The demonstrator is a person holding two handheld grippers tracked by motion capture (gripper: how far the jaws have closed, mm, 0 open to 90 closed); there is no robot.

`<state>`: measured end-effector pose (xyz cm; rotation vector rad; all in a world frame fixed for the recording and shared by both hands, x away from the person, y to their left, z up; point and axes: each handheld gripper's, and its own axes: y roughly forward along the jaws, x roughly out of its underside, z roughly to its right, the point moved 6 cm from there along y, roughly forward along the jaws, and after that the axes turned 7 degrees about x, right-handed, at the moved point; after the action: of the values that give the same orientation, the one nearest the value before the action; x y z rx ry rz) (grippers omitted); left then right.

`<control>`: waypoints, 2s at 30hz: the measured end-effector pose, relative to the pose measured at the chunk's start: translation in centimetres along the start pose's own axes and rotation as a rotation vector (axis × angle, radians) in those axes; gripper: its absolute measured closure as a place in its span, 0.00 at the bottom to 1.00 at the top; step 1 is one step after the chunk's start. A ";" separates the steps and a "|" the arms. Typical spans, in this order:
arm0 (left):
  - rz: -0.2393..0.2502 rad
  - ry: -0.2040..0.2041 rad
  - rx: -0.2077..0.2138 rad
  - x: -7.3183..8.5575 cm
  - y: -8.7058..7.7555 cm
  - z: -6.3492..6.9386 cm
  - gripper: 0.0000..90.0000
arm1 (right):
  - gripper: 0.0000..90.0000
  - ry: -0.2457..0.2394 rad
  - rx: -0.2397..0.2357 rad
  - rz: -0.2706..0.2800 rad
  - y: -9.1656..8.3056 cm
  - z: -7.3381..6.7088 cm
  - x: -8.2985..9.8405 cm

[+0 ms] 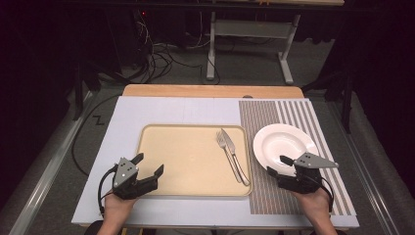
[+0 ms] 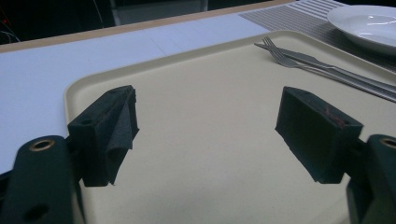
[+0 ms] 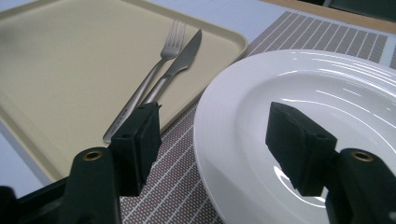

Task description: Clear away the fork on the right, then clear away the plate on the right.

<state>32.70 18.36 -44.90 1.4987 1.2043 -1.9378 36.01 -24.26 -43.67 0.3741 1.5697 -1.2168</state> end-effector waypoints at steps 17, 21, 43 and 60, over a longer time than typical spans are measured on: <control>0.025 -0.021 0.018 -0.1 -0.3 -0.2 0.24 | 0.36 0.125 -0.011 0.132 -2.4 1.6 1.8; 0.024 -0.019 0.014 -0.1 -0.3 -0.2 0.24 | 0.35 0.148 -0.002 0.129 -2.5 1.9 2.1; 0.021 -0.002 0.009 -0.1 -0.4 0.1 0.24 | 0.38 0.007 -0.001 0.063 -1.5 0.5 2.1; 0.011 0.004 0.009 0.0 -0.2 0.2 0.24 | 0.39 -0.028 -0.046 0.006 -0.7 -0.7 2.1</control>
<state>32.43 18.26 -44.78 1.5116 1.1879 -1.9369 34.27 -24.72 -45.17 0.3303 1.5691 -1.1746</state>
